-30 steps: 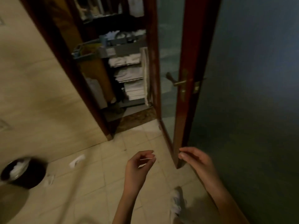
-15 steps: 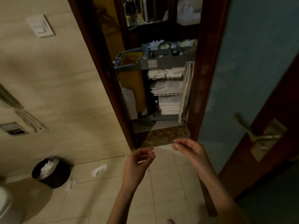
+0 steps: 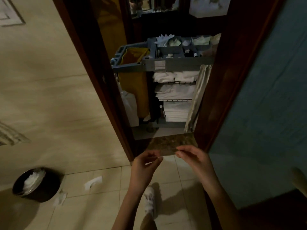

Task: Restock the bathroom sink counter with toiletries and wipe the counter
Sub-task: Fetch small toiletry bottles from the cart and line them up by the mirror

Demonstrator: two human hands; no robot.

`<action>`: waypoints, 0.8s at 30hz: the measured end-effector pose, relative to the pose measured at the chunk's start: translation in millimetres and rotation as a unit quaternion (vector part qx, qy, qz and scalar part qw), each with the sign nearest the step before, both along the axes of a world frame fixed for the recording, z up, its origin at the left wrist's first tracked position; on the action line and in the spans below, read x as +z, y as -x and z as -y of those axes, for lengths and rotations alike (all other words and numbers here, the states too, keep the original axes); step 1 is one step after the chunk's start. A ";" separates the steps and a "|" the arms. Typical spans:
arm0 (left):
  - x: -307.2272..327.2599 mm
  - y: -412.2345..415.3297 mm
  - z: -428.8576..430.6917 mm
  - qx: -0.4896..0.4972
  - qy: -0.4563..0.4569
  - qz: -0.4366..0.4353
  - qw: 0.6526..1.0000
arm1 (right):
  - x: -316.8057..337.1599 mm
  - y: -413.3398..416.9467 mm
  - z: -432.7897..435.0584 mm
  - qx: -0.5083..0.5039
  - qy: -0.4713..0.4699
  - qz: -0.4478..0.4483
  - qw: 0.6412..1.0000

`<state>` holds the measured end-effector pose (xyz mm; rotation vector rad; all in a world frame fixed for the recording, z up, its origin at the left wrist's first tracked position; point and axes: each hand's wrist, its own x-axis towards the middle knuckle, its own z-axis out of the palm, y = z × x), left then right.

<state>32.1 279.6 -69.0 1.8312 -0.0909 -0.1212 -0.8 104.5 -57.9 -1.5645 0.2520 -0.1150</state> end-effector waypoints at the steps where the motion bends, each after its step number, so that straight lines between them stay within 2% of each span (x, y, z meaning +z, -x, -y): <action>1: -3.0 -17.1 2.6 -0.005 -0.012 0.005 1.000 | -3.3 -14.6 3.4 -0.002 0.011 -0.002 1.000; 8: 8.8 -161.0 14.1 -0.069 -0.157 0.124 0.977 | -18.0 -140.6 28.3 -0.005 0.140 0.007 0.990; 11: 18.8 -234.3 20.1 -0.094 -0.226 0.171 0.954 | -12.0 -204.4 38.4 -0.013 0.232 -0.006 0.973; 16: 37.5 -345.0 43.0 -0.170 -0.308 0.192 0.916 | 13.7 -296.6 52.8 -0.029 0.339 0.019 0.940; 20: 42.7 -412.4 73.9 -0.213 -0.313 0.195 0.905 | 22.6 -344.3 73.0 -0.069 0.381 -0.017 0.922; 24: 29.7 -463.4 106.2 -0.232 -0.319 0.190 0.899 | 20.0 -391.3 107.4 -0.088 0.371 -0.045 0.923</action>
